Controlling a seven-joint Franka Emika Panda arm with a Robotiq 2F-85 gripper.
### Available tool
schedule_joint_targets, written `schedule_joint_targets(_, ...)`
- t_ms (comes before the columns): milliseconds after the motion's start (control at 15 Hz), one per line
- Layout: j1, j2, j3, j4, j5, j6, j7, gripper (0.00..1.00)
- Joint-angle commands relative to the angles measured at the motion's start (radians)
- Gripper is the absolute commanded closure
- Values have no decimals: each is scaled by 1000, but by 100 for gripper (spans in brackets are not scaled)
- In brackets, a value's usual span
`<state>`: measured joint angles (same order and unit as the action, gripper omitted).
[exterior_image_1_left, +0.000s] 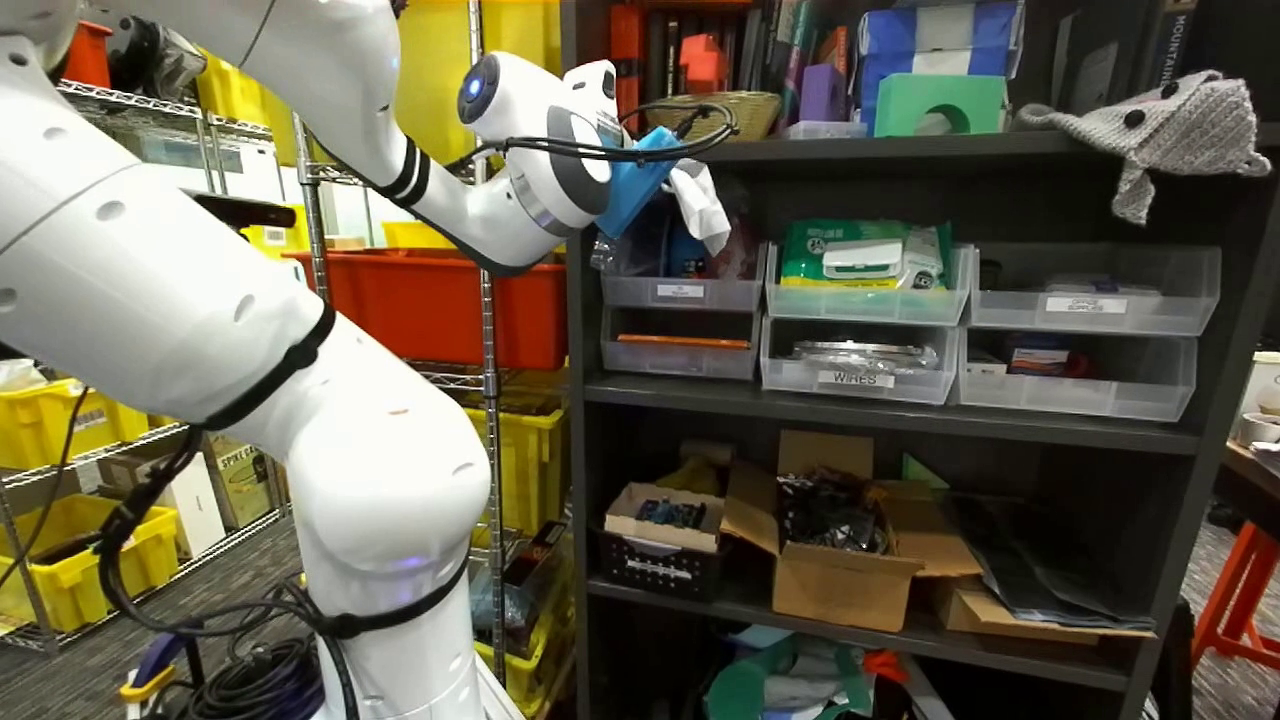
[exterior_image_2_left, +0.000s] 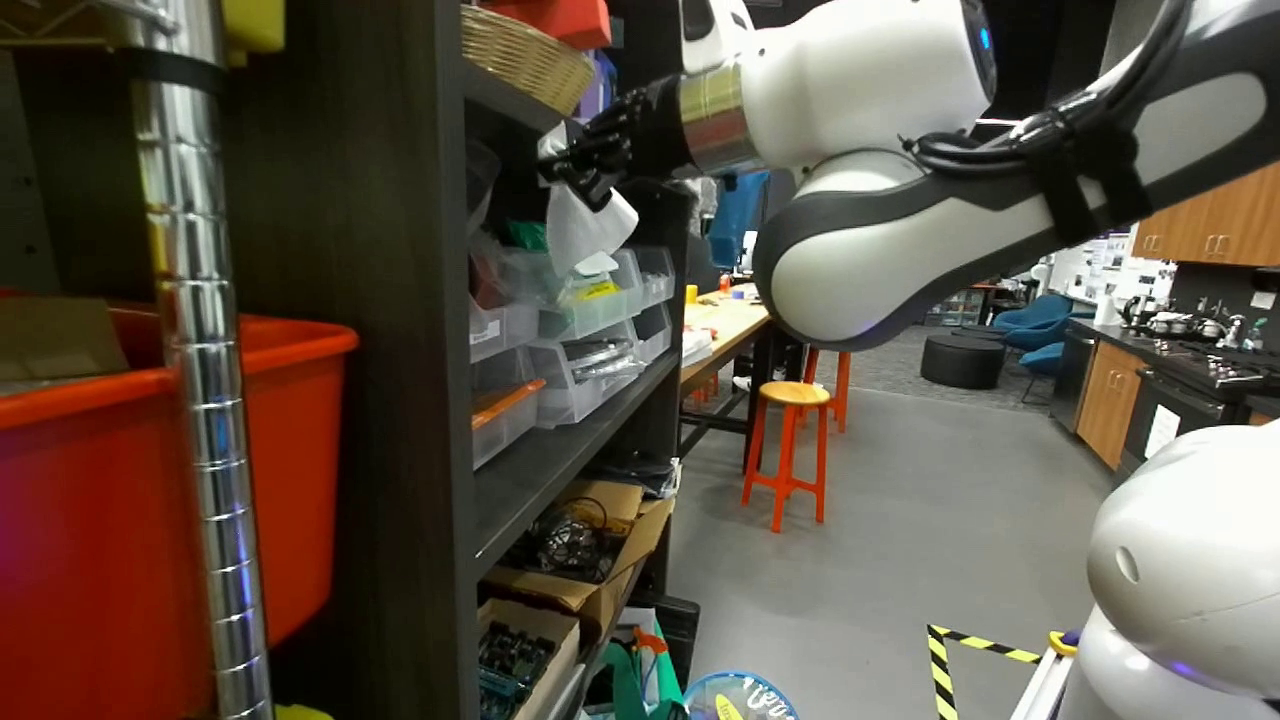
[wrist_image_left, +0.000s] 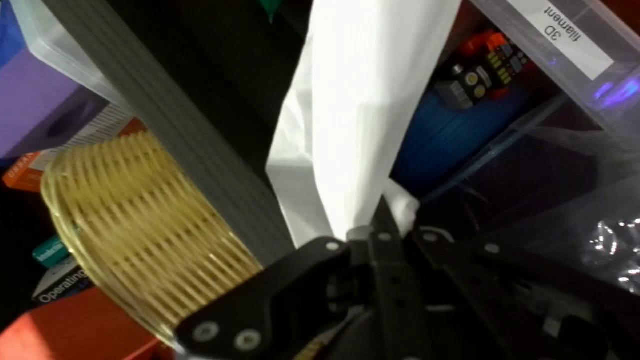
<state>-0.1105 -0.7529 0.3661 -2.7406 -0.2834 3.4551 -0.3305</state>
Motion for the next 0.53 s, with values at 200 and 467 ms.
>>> schedule_joint_targets(200,-20,-18,15,-21,2,-4,-11,99)
schedule_joint_targets(467,-69,37,-32,-18,7,11,-15,99)
